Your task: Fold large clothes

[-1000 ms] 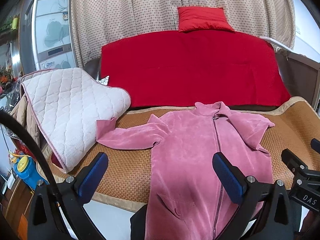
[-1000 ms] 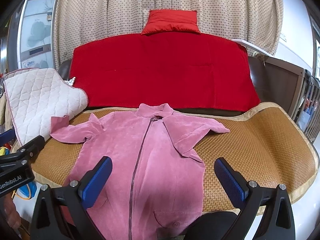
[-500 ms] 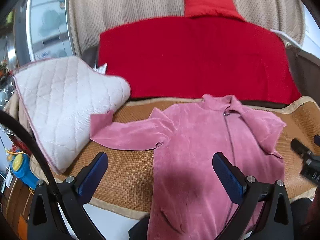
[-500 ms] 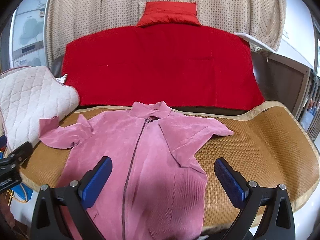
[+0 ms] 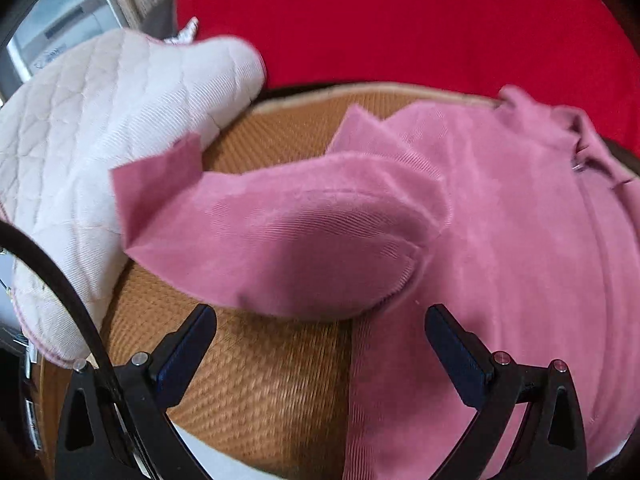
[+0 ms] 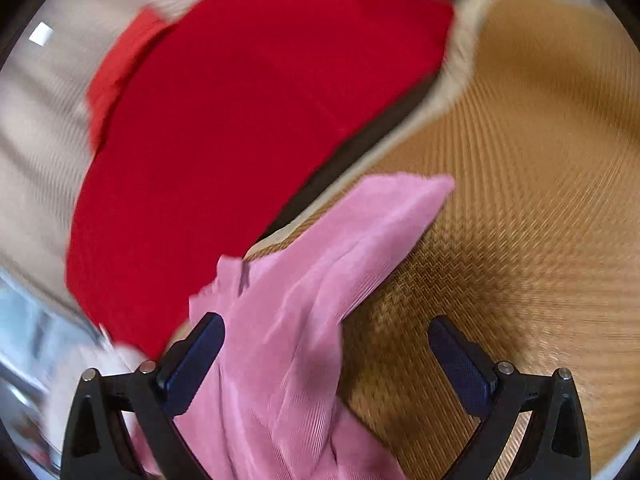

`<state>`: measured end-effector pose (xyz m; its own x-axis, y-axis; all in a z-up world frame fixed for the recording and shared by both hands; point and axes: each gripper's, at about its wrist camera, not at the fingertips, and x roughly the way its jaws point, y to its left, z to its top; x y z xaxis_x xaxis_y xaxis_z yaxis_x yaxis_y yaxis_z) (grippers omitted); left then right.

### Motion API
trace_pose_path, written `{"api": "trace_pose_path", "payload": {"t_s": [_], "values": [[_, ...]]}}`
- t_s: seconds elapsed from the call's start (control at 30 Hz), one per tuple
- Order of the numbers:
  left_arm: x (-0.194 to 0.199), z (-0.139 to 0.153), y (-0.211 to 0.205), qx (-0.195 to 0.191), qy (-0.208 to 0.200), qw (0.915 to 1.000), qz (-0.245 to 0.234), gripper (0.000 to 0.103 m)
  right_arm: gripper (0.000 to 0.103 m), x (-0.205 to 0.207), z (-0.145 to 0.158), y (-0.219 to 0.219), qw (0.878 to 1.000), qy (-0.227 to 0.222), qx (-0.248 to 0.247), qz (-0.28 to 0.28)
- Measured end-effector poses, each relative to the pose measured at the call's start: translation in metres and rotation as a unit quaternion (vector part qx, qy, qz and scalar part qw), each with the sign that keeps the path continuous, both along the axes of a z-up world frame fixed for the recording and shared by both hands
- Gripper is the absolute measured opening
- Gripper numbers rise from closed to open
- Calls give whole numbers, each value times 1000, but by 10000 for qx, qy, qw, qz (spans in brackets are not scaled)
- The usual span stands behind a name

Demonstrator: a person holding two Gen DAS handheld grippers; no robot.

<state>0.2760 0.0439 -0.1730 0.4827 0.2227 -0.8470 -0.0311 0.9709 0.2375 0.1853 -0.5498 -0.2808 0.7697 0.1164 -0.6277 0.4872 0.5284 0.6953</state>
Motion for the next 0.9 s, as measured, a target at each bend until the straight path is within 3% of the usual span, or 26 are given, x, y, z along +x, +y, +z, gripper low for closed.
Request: {"api": "trace_pose_path", "payload": {"t_s": [0.1, 0.2, 0.3, 0.37, 0.47, 0.53, 0.67, 0.8, 0.9], "values": [[8, -14, -5, 65, 213, 9997, -42, 103, 97, 21, -22, -13, 9983, -98, 575, -14], [11, -26, -11, 88, 349, 9993, -138, 103, 81, 39, -44, -22, 9918, -56, 1271, -124], [11, -28, -11, -98, 306, 9993, -164, 103, 69, 52, -43, -22, 9902, -302, 1352, -149], [13, -32, -9, -284, 329, 9989, -183, 103, 38, 62, -43, -20, 9889, -381, 1431, -115], [7, -35, 4, -861, 247, 9960, -63, 103, 21, 68, -43, -20, 9913, -400, 1242, -149], [3, -38, 13, -1239, 184, 9921, 81, 103, 17, 69, -33, -10, 9938, -570, 949, -40], [-8, -37, 5, -1078, 45, 9941, -71, 103, 17, 73, 4, 15, 9927, -1136, 137, 381], [-6, -32, 10, -1089, 476, 9929, -79, 103, 17, 73, 42, 65, 9772, -1739, -361, 1161], [-22, -18, 20, -1026, 279, 9943, 49, 103, 17, 73, 60, 119, 9599, -1923, -666, 1930]]}}
